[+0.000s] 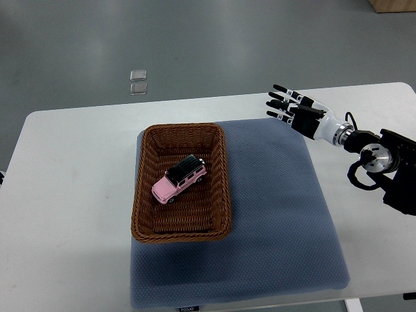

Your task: Place pink car in brown basket

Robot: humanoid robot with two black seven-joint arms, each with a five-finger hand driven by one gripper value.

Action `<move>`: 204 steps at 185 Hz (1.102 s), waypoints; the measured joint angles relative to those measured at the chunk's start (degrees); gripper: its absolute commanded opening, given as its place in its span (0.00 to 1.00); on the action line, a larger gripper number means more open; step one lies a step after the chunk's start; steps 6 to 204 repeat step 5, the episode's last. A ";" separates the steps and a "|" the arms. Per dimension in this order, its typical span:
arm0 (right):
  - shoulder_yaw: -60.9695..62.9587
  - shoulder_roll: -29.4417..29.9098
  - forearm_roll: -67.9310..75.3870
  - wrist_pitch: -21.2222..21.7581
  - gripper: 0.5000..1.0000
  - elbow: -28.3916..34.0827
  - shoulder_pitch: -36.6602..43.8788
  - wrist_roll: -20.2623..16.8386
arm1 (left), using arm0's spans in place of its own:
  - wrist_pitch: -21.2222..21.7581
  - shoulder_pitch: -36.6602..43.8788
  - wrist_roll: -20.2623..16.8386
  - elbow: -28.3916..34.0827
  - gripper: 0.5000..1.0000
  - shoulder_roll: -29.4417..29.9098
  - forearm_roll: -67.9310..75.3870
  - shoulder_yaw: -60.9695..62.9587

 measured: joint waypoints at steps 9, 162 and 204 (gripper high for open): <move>0.00 0.04 -0.06 0.00 0.83 0.00 -0.05 0.00 | 0.00 -0.01 0.00 0.00 1.00 0.00 0.00 0.00; 0.00 0.04 -0.06 0.00 0.83 0.00 -0.05 0.00 | 0.00 -0.01 0.00 0.00 1.00 0.00 0.00 0.00; 0.00 0.04 -0.06 0.00 0.83 0.00 -0.05 0.00 | 0.00 -0.01 0.00 0.00 1.00 0.00 0.00 0.00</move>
